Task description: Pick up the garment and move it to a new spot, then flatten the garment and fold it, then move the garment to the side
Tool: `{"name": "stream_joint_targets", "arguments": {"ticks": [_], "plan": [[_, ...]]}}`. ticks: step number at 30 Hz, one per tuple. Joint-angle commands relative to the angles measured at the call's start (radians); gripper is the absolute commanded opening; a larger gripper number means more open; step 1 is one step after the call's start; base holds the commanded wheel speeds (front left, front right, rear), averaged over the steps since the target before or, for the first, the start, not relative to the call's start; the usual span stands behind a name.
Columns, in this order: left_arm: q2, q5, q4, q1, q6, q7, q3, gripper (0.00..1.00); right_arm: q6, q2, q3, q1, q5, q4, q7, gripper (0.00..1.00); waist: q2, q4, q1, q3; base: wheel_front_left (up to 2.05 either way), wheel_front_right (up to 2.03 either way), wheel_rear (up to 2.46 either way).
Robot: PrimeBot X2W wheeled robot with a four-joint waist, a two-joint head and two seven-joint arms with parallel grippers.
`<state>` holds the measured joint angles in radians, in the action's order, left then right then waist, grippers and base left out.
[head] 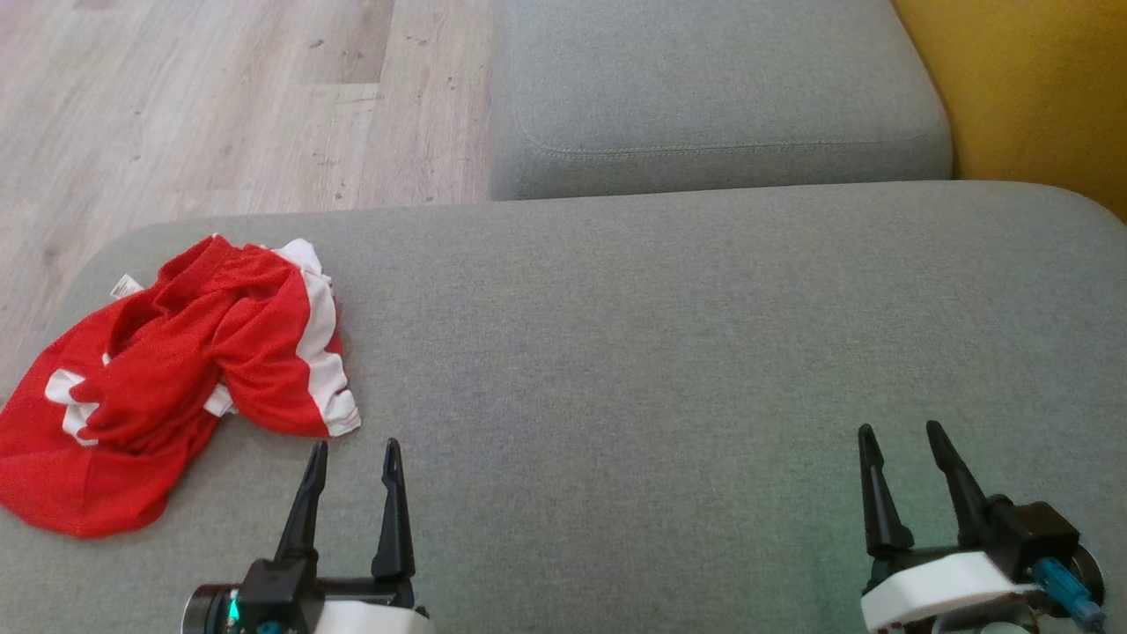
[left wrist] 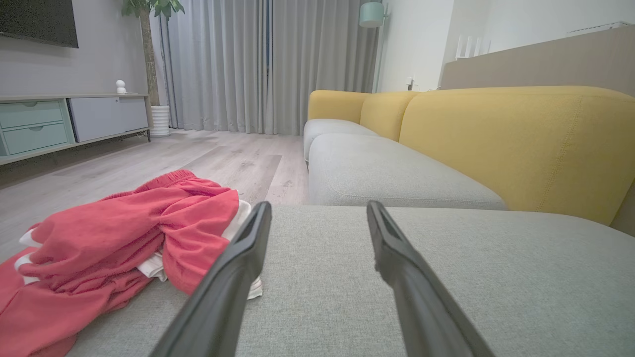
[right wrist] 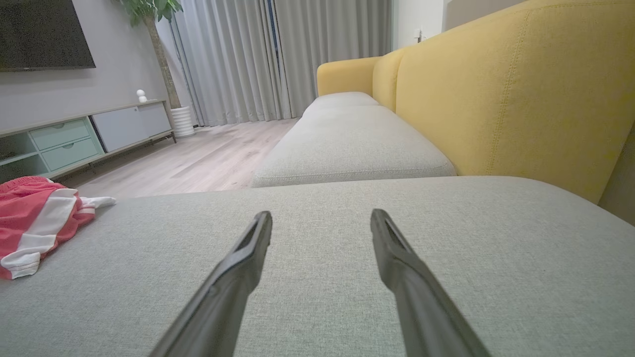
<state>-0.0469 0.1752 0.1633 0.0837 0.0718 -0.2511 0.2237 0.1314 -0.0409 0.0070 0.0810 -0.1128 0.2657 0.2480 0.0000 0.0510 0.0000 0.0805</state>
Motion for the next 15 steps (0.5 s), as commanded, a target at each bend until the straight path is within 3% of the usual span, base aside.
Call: {"name": "stream_joint_targets", "arguments": {"ticks": [1,15], "plan": [[-0.003,-0.007,-0.033,-0.034,0.005,-0.011,-0.028,1.00,-0.001,-0.009,0.018,-0.030,0.011,-0.029,0.014,1.00,0.0000,0.001,0.0000,0.000,0.00,0.00,0.00],[-0.003,-0.011,-0.019,-0.038,0.003,-0.011,-0.031,1.00,-0.001,-0.009,0.007,-0.025,0.009,-0.020,0.014,1.00,0.0000,0.020,0.0000,0.004,0.00,0.00,0.00]]}}
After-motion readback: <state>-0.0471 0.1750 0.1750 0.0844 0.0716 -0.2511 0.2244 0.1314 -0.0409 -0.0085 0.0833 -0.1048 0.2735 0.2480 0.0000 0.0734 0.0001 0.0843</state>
